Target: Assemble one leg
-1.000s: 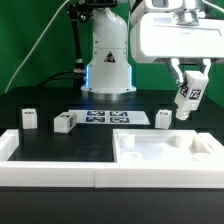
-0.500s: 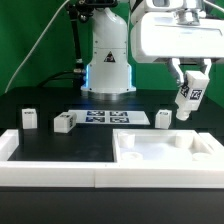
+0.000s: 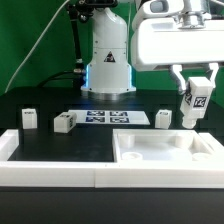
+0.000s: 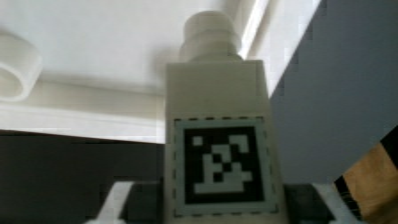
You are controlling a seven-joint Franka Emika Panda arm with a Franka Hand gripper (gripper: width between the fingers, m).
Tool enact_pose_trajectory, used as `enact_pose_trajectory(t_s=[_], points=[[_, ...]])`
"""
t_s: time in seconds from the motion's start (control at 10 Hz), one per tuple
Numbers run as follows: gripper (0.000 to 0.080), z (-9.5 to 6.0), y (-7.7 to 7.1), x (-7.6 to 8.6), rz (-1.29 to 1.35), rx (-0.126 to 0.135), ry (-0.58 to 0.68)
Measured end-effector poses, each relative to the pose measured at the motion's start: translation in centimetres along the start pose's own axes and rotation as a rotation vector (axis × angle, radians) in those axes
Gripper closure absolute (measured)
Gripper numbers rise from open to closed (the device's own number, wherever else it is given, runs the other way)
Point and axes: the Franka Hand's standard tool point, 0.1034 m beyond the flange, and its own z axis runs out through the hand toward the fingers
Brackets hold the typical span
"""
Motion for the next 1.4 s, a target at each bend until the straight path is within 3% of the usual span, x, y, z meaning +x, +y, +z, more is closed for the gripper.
enact_pose_trajectory(t_s=[0.1,0.3,0.4,0.5,0.6,0.7,0.8,1.0,1.4], points=[[0.0507,0.2,0.5,0.8,-0.024,-0.008,0.041],[0.0507,0.3,0.4,0.5,-0.024,-0.007,0.037],[0.0507,-0.2,0.8,0.9,-0.032,-0.030,0.154],[0.0507,0.9,0.7,-2.2,-0.032,-0.022,0.085],[0.0507,1.5,0.7,-2.2,-0.026,-0.012,0.025],[0.0507,1.6,0.5,-0.3,-0.029,-0.011,0.063],[0.0507,2.3,0.0,-0.3,-0.032,-0.003,0.058],[0.0507,3.3,-0.5,1.7,-0.032,0.006,0.074],[0.0507,3.6,0.2,3.6,-0.034,-0.001,0.103]])
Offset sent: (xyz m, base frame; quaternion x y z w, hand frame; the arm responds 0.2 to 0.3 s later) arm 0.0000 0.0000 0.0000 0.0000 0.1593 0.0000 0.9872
